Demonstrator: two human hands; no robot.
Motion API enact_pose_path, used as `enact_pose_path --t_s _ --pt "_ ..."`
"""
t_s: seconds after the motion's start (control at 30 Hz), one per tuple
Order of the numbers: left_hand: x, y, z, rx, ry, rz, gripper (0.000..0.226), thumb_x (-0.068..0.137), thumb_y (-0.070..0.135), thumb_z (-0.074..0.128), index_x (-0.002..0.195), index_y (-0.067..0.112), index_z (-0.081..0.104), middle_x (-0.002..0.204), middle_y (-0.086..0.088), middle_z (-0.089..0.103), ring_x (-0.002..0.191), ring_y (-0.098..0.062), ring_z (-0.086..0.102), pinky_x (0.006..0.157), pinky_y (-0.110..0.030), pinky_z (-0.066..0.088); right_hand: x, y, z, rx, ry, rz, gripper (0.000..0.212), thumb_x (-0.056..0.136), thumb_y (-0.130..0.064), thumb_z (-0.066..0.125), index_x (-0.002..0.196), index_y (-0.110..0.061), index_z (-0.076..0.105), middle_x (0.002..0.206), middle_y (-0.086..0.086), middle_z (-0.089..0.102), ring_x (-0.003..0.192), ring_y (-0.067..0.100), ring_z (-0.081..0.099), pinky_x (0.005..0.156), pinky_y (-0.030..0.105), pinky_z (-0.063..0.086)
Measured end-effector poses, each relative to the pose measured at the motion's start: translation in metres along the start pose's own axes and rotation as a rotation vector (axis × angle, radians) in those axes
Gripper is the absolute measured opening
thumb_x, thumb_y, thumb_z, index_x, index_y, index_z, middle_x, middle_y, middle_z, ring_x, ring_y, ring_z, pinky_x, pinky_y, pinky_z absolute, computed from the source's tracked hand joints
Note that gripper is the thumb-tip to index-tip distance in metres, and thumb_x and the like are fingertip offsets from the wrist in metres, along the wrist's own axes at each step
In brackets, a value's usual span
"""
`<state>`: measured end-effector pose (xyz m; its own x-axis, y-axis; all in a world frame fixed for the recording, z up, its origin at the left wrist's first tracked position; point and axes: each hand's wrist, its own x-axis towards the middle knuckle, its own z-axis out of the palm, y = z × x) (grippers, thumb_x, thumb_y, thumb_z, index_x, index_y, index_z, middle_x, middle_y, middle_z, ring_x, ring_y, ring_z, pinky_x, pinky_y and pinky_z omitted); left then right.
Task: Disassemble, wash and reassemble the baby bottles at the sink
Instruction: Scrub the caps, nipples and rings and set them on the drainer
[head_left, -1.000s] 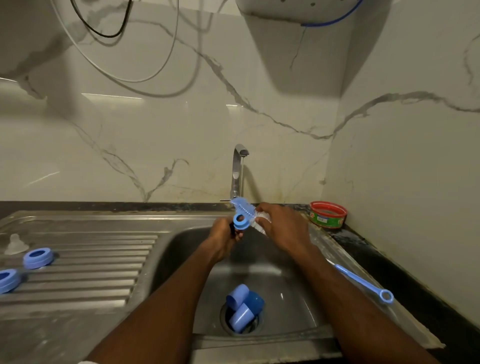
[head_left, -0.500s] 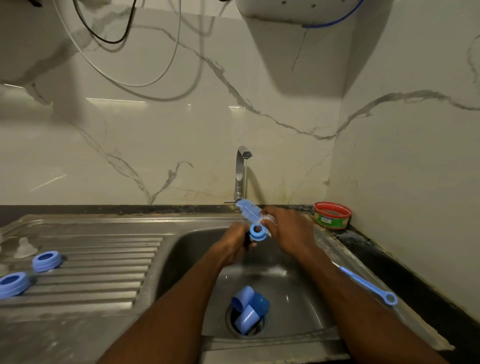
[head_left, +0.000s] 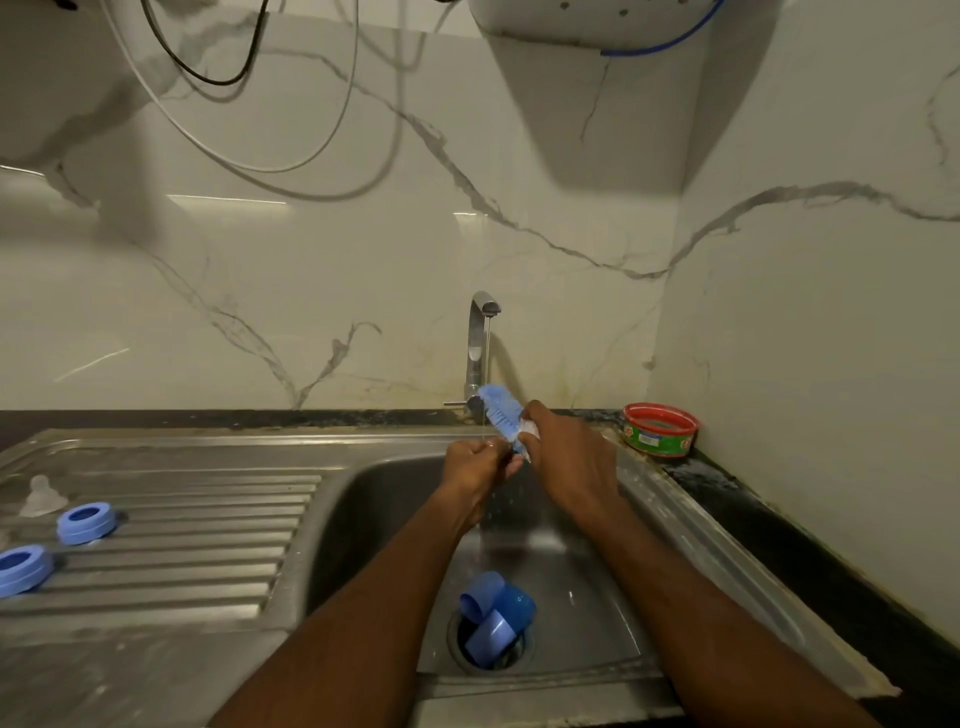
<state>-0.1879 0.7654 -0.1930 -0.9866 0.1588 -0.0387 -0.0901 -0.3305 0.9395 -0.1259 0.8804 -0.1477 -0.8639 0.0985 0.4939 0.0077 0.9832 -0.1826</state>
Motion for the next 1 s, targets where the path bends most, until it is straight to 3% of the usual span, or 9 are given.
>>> enact_pose_path --t_s 0.1,0.2,0.33,0.4,0.5,0.6,0.8,0.9,1.0 --pt "0.002 0.008 0.002 -0.188 0.158 -0.02 0.01 0.092 0.011 0.072 0.092 0.002 0.073 0.09 -0.014 0.077 0.087 -0.026 0.075 0.088 -0.038 0.06 -0.003 -0.002 0.004 0.018 0.025 -0.059 0.033 0.098 -0.045 0.059 0.126 -0.037 0.044 0.116 -0.001 0.068 0.096 0.022 0.065 0.074 0.038 0.053" --pt "0.004 0.017 -0.002 -0.439 0.191 -0.101 0.018 0.099 0.015 0.063 0.1 -0.001 0.07 0.083 -0.013 0.072 0.068 -0.016 0.067 0.072 -0.026 0.06 -0.004 -0.001 0.003 0.025 0.079 -0.021 0.031 0.099 -0.049 0.056 0.125 -0.039 0.046 0.116 -0.003 0.068 0.098 0.022 0.065 0.069 0.033 0.046" --pt "0.0 0.011 0.001 -0.291 0.074 -0.169 0.025 0.102 0.019 0.056 0.112 0.0 0.069 0.069 -0.005 0.067 0.057 -0.01 0.06 0.057 -0.021 0.057 -0.005 0.001 -0.002 0.038 0.092 0.029 0.029 0.101 -0.044 0.053 0.128 -0.033 0.047 0.118 0.0 0.068 0.101 0.025 0.065 0.068 0.031 0.038" --pt "-0.001 0.008 0.005 -0.165 0.043 -0.136 0.024 0.101 0.016 0.056 0.113 0.0 0.069 0.07 -0.006 0.07 0.059 -0.011 0.06 0.054 -0.02 0.054 -0.003 0.005 -0.003 0.082 0.098 0.054 0.025 0.101 -0.042 0.054 0.123 -0.032 0.047 0.113 0.001 0.069 0.097 0.024 0.066 0.067 0.032 0.041" --pt "0.002 0.004 0.004 -0.083 0.078 -0.037 0.019 0.099 0.019 0.059 0.108 0.007 0.072 0.095 -0.01 0.078 0.085 -0.02 0.07 0.075 -0.029 0.057 -0.002 0.01 0.001 0.114 0.06 0.02 0.025 0.1 -0.045 0.053 0.122 -0.034 0.049 0.115 -0.001 0.07 0.097 0.023 0.066 0.071 0.034 0.051" --pt "0.007 0.001 -0.003 -0.089 0.112 -0.019 0.019 0.101 0.023 0.059 0.102 0.01 0.073 0.094 -0.008 0.078 0.094 -0.022 0.073 0.09 -0.037 0.058 -0.005 0.009 0.006 0.144 -0.012 -0.019 0.03 0.096 -0.049 0.058 0.123 -0.038 0.049 0.117 -0.003 0.069 0.098 0.021 0.066 0.079 0.041 0.057" --pt "0.009 0.006 -0.013 -0.133 0.249 0.023 0.026 0.105 0.029 0.052 0.109 0.007 0.065 0.1 -0.013 0.072 0.083 -0.02 0.069 0.065 -0.027 0.056 -0.001 0.024 0.003 0.053 -0.189 -0.025 0.035 0.095 -0.064 0.048 0.105 -0.033 0.059 0.105 -0.005 0.069 0.092 0.018 0.063 0.081 0.037 0.052" --pt "0.006 0.007 -0.013 -0.164 0.188 -0.037 0.023 0.105 0.026 0.054 0.11 0.006 0.065 0.108 -0.015 0.071 0.097 -0.025 0.071 0.074 -0.031 0.061 0.008 0.029 -0.01 -0.047 -0.145 -0.059 0.035 0.094 -0.058 0.054 0.121 -0.035 0.057 0.116 -0.003 0.069 0.101 0.021 0.064 0.083 0.037 0.053" --pt "0.004 0.011 -0.011 -0.274 0.112 -0.076 0.023 0.105 0.018 0.054 0.113 -0.001 0.063 0.117 -0.025 0.067 0.096 -0.029 0.071 0.069 -0.031 0.064 0.007 0.03 -0.02 -0.092 -0.102 -0.164 0.041 0.098 -0.053 0.052 0.135 -0.035 0.05 0.125 0.0 0.066 0.108 0.023 0.064 0.085 0.037 0.053"
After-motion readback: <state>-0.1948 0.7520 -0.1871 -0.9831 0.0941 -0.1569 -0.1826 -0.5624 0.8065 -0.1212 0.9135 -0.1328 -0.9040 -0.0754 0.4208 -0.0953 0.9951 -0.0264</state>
